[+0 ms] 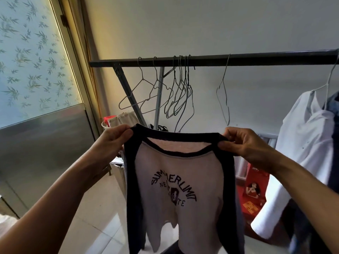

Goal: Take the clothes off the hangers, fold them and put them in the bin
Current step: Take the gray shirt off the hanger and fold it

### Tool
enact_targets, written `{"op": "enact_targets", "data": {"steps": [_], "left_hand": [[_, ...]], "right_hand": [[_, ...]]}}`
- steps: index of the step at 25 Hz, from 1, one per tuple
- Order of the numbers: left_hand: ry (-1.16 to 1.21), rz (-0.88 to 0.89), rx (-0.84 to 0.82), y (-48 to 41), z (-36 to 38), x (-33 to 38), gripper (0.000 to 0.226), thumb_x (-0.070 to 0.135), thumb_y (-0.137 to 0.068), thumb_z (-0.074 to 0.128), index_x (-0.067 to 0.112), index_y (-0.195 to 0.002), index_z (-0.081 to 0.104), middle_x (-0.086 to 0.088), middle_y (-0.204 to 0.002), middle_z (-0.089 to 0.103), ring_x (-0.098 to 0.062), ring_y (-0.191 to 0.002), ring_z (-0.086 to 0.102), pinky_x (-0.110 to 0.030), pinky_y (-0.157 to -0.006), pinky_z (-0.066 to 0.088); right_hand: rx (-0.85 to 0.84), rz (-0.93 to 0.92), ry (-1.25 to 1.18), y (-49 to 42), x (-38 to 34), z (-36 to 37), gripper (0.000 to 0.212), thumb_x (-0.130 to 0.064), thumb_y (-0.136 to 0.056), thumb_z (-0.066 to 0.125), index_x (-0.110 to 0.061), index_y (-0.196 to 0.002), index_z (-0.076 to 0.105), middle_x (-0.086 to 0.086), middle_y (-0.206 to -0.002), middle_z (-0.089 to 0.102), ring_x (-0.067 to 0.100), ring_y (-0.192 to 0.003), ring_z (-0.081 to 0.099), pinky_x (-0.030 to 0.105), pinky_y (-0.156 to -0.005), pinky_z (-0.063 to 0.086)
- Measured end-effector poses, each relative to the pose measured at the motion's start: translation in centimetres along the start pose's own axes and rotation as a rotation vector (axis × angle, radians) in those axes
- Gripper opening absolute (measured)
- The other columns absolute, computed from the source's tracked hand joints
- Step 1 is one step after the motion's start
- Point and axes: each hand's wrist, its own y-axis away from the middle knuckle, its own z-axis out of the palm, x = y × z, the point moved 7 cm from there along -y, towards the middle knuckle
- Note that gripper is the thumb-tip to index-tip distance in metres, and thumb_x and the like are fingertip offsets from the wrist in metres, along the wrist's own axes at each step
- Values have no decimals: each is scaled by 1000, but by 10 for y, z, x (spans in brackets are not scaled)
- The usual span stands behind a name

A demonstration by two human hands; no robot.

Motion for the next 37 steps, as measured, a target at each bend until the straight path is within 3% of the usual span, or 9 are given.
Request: {"op": "enact_targets", "data": {"steps": [3, 6, 11, 17, 21, 24, 28, 32, 37], "left_hand": [[-18, -25, 103, 0, -1, 3, 24, 16, -102, 43, 8, -106, 65, -12, -101, 67, -17, -93, 63, -32, -75, 52], [165, -150, 202, -1, 5, -7, 26, 19, -104, 40, 13, -112, 65, -12, -107, 68, -20, -92, 62, -31, -70, 49], [694, -363, 20, 0, 29, -25, 29, 15, -102, 40, 15, -106, 70, -7, -104, 72, -21, -93, 64, -34, -82, 52], [461, -161, 25, 1, 27, -8, 37, 13, -101, 43, 17, -81, 74, -2, -81, 72, -13, -75, 67, -24, -68, 53], [431, -276, -130, 7, 40, -8, 24, 23, -91, 58, 7, -98, 73, -14, -97, 73, -19, -82, 69, -26, -72, 59], [177, -387, 126, 10, 41, -30, 22, 28, -88, 69, 7, -92, 71, -19, -91, 73, -26, -76, 69, -42, -77, 58], [-42, -277, 393, 21, 60, -11, 22, 40, -83, 72, 19, -81, 65, -2, -77, 71, -23, -73, 69, -40, -68, 57], [146, -126, 353, 27, 102, 13, 16, 35, -84, 72, 20, -78, 68, 2, -70, 73, -19, -70, 70, -48, -72, 58], [200, -66, 344, 24, 117, 26, 11, 23, -90, 67, 18, -82, 72, 1, -71, 73, -15, -70, 70, -40, -71, 59]], "right_hand": [[46, -37, -120, 5, -4, 0, 23, -20, -79, 64, 0, -80, 51, 4, -70, 65, 14, -68, 65, 21, -60, 52], [100, -109, -143, 9, -17, 5, 22, -20, -84, 58, 1, -85, 52, 8, -71, 65, 16, -67, 64, 20, -58, 52], [138, -96, -257, 7, -23, 3, 21, -22, -88, 53, 0, -89, 52, 7, -70, 61, 16, -65, 56, 17, -54, 47], [142, 39, -240, 9, -16, -16, 16, -26, -84, 58, -11, -81, 62, 6, -73, 66, 16, -66, 60, 18, -56, 49], [201, 176, -175, 8, 8, -20, 17, -22, -91, 61, -9, -79, 64, 11, -73, 64, 22, -68, 58, 27, -60, 48], [413, 239, -19, 9, 25, -14, 22, -23, -91, 63, -8, -75, 62, 11, -73, 63, 23, -69, 56, 31, -64, 44], [606, 78, 158, 20, 3, 17, 23, -26, -93, 59, -9, -78, 58, 5, -71, 63, 18, -66, 58, 31, -62, 47], [604, -104, 169, 20, -15, 56, 20, -27, -93, 59, -13, -80, 55, -2, -68, 61, 14, -65, 60, 42, -64, 53], [534, -190, 161, 14, -18, 72, 13, -25, -96, 56, -14, -88, 53, -3, -75, 63, 10, -71, 64, 42, -64, 57]]}}
